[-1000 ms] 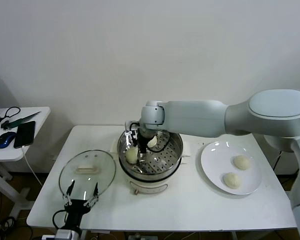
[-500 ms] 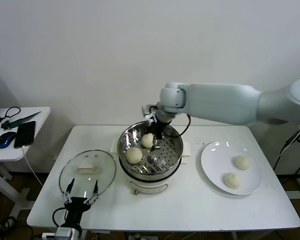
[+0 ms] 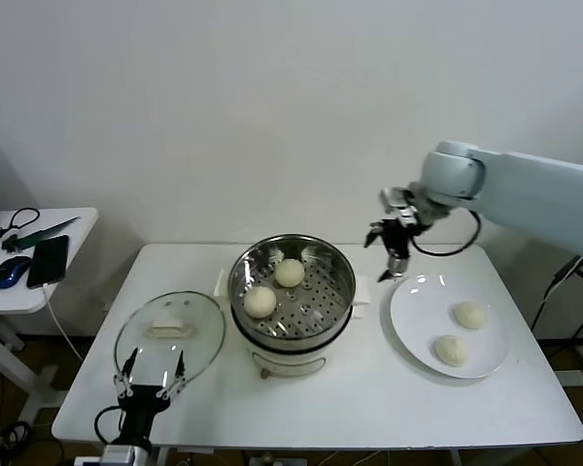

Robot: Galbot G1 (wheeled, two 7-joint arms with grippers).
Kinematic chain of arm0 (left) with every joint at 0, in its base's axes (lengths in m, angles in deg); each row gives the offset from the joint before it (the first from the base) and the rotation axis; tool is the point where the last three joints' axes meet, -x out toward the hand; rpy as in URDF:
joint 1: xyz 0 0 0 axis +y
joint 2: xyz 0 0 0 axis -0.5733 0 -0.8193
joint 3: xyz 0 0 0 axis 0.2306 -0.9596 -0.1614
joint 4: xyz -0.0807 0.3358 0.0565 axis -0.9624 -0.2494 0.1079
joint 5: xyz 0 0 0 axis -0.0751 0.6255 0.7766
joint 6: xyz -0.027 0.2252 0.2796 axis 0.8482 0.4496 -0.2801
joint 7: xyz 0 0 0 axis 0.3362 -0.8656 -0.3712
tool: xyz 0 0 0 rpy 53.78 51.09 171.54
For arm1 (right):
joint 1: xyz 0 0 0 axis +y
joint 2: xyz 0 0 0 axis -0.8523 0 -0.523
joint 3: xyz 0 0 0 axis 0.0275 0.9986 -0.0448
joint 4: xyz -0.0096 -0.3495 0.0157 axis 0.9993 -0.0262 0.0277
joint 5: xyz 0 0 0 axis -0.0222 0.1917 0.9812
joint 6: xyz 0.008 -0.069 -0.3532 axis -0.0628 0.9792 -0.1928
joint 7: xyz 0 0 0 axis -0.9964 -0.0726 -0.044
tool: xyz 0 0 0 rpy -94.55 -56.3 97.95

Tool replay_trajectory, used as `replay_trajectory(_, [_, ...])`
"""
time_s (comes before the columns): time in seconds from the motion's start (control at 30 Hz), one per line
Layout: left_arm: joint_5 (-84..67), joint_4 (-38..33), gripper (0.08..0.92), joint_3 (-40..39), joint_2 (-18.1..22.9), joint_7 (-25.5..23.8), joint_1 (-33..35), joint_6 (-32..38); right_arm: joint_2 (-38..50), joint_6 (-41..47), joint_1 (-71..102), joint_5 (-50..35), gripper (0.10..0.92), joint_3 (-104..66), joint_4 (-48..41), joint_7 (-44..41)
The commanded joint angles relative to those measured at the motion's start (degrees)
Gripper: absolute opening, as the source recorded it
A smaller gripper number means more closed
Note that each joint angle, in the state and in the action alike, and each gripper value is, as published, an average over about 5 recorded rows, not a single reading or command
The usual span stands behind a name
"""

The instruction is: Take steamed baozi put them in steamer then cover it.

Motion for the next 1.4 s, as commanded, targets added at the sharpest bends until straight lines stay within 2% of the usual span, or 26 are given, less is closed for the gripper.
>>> replay_trajectory(0.03, [0.29, -0.28, 0.823, 0.21, 0.16, 0.13, 0.34, -0.44, 14.11, -2.53, 14.13, 15.1, 0.823, -7.75, 1.58, -2.55])
replay_trajectory(0.27, [1.06, -0.17, 0.823, 0.24, 0.61, 0.08, 0.64, -0.4, 14.91, -4.64, 27.16, 22.82, 0.823, -18.54, -2.84, -2.65])
replay_trajectory(0.57, [0.75, -0.03, 0.823, 0.9, 0.78, -0.11, 1.42, -0.27, 12.69, -6.0, 37.82, 27.97, 0.823, -25.66, -7.24, -3.33])
replay_trajectory(1.4, [0.68, 0.99, 0.823, 1.08, 0.88, -0.16, 1.79, -0.07, 5.66, -6.73, 38.6, 27.68, 0.823, -26.81, -11.9, -3.09])
